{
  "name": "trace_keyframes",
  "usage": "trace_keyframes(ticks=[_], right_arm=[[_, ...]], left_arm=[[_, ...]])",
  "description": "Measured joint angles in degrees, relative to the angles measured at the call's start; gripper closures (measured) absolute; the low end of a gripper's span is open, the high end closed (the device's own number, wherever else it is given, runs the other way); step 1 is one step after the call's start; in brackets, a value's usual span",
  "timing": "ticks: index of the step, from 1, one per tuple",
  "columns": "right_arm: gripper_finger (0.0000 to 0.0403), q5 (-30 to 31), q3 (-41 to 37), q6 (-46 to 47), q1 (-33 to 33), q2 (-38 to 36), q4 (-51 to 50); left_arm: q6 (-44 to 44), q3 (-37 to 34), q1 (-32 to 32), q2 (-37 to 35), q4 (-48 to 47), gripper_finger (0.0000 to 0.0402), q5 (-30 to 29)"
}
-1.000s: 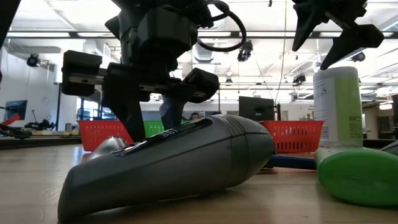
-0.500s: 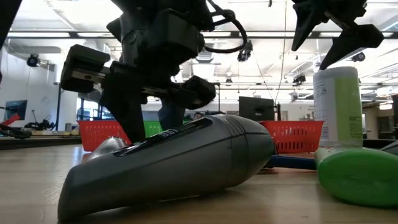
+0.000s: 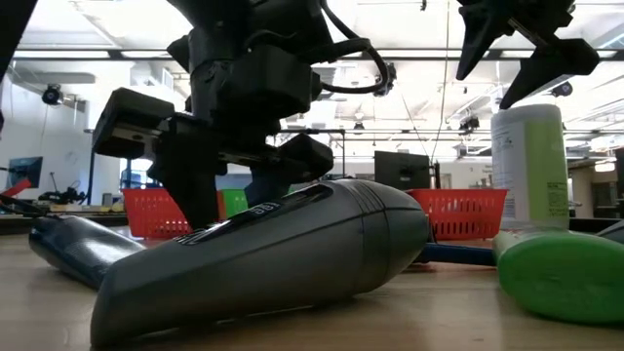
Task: Pick & Place Travel size toiletries
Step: Put the top green shampoo into the green bin
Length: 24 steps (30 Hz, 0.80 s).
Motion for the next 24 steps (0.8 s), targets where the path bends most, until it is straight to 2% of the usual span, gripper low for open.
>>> trace_keyframes(ticks=[5,10,13,16,19,24], right_arm=[[0.0039,-0.02,-0.02,-0.18,0.02,0.00,-0.02],[0.0039,0.00,-0.04,-0.66,0.00,0.00,-0.02],[0.0039,-0.02,-0.06,-0.59,0.00,0.00,-0.02],[0.0039,-0.02,-0.09,-0.61,0.00,0.00,-0.03],[0.0039,0.00,-0.09,-0.96,0.00,0.00,-0.02],[0.0039,0.93,-0.09,-1.09,0.00,0.00,-0.09]], left_arm=[[-1.07,1.86,0.01,0.04,-1.30,0.0241,-0.52],[-3.76,5.46,0.03,-0.85,-6.88,0.0241,-3.95],[-7.43,7.89,0.19,-2.71,-13.07,0.0219,-7.76],[-12.99,8.26,0.81,-5.54,-15.64,0.0210,-8.82],[-20.45,8.22,2.42,-7.70,-16.88,0.0222,-9.61],[-39.32,7.04,6.67,-10.12,-18.50,0.0244,-16.13]])
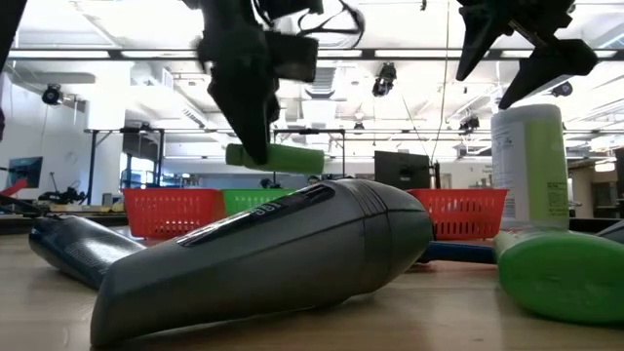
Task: Pick & Place Travel size toiletries
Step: Put the top green shampoo into the green bin, then put the bottom blue shaving cream into the black bin
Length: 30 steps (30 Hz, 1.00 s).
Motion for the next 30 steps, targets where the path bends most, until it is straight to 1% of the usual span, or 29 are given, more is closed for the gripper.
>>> trace_keyframes(ticks=[3,7,10,16,17,20,22,24,30], right_arm=[[0.0039,0.59,0.00,-0.11,-0.01,0.00,-0.01],[0.0039,0.87,0.00,-0.42,-0.02,0.00,-0.02],[0.0039,1.82,0.00,-0.44,-0.02,0.00,-0.05],[0.0039,2.57,-0.02,-1.27,0.00,0.02,-0.08],[0.0039,2.63,-0.02,-1.50,0.00,0.02,-0.10],[0.0039,3.33,-0.02,-1.57,0.00,0.02,-0.08],[0.0039,3.43,-0.02,-1.82,0.00,0.02,-0.08],[0.0039,3.51,-0.02,-1.90,0.00,0.02,-0.08],[0.0039,3.53,-0.04,-2.92,0.00,0.02,-0.08]], left_arm=[[-9.31,-0.90,2.87,-1.37,0.98,0.0244,-1.24],[-19.95,-2.59,6.61,-2.43,1.56,0.0233,-3.16],[-27.97,-4.40,9.03,-3.16,3.20,0.0234,-3.75],[-37.47,-7.31,9.94,-3.30,7.66,0.0234,-4.09],[-38.91,-7.52,9.89,-3.31,7.82,0.0230,-4.98],[-45.54,-8.19,9.91,-3.31,7.14,0.0212,-11.70],[-48.45,-8.22,10.01,-3.31,6.71,0.0198,-15.28],[-50.23,-8.22,10.14,-3.32,6.81,0.0187,-17.13],[-50.97,-8.20,10.09,-3.33,7.01,0.0174,-15.77]])
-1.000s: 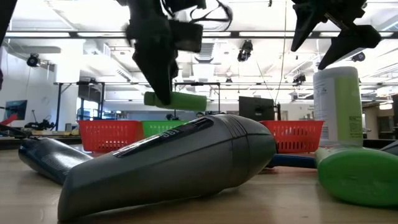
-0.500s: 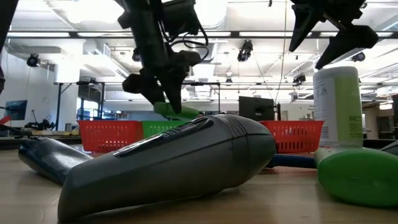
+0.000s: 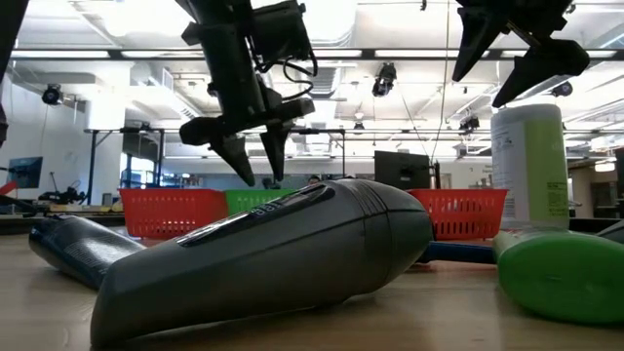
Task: Pick & Place Travel size toiletries
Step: Put the bottom blue shaving cream into the black bin
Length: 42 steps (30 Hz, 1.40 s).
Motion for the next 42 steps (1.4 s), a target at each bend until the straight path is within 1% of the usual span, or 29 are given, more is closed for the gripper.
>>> trace_keyframes(ticks=[3,5,8,10,12,14,18,22,24,27,32,35,42], right_arm=[[0.0039,0.00,-0.02,-0.11,0.00,0.00,0.00],[0.0039,0.00,-0.02,-0.59,0.00,0.00,0.01],[0.0039,-0.81,-0.02,-2.41,0.00,0.00,0.20],[0.0039,-2.16,-0.02,-4.11,0.00,0.00,0.42],[0.0039,-3.33,-0.02,-5.90,0.02,0.00,1.17],[0.0039,-3.92,-0.02,-7.14,0.04,0.00,2.58],[0.0039,-6.42,-0.07,-10.91,0.02,0.00,7.67],[0.0039,-6.95,-0.07,-14.97,0.02,0.59,13.27],[0.0039,-8.49,-0.07,-15.28,0.00,1.22,14.71],[0.0039,-10.78,-0.09,-14.55,0.02,2.68,15.09],[0.0039,-15.62,-0.09,-13.59,0.02,6.06,15.61],[0.0039,-17.70,-0.07,-13.59,0.02,8.07,15.80],[0.0039,-18.69,1.86,-14.16,0.02,11.03,15.96]], left_arm=[[1.54,0.00,-0.62,-0.74,0.36,0.0173,0.63],[5.24,0.00,-1.56,-2.13,1.79,0.0173,1.57],[18.68,0.00,-4.11,-4.62,4.89,0.0173,5.18],[29.59,0.01,-6.80,-6.50,4.98,0.0173,9.62],[38.72,0.07,-9.84,-8.30,2.45,0.0172,15.14],[44.92,0.06,-13.10,-9.33,-1.13,0.0172,18.16],[55.30,-0.02,-20.09,-9.99,-5.20,0.0172,18.72],[65.95,-0.88,-27.15,-9.61,-7.02,0.0172,19.04],[67.48,-2.20,-29.66,-9.13,-6.50,0.0172,19.12],[66.36,-5.62,-31.66,-8.64,-2.75,0.0172,18.94],[59.17,-12.50,-32.24,-8.48,8.52,0.0172,18.87],[59.01,-14.92,-32.24,-8.36,12.95,0.0172,18.70],[59.84,-18.29,-32.26,-8.01,13.54,0.0172,20.08]])
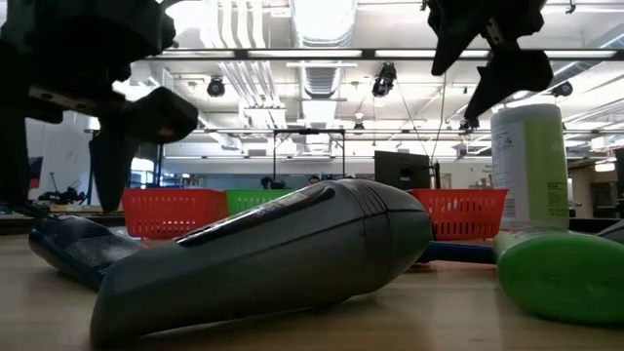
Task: Pick & Place Travel size toiletries
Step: Put the bottom blue shaving cream into the black bin
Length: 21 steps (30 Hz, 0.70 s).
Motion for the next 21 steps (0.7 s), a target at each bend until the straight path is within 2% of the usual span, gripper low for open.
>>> trace_keyframes(ticks=[13,21], right_arm=[[0.0039,0.03,1.29,-3.52,0.01,-0.21,-0.39],[0.0039,0.12,1.24,-3.44,0.00,-0.11,-0.40]], left_arm=[[-0.45,0.51,-0.09,0.00,1.56,0.0172,0.16],[1.27,-3.21,-0.09,0.67,5.87,0.0172,0.18]])
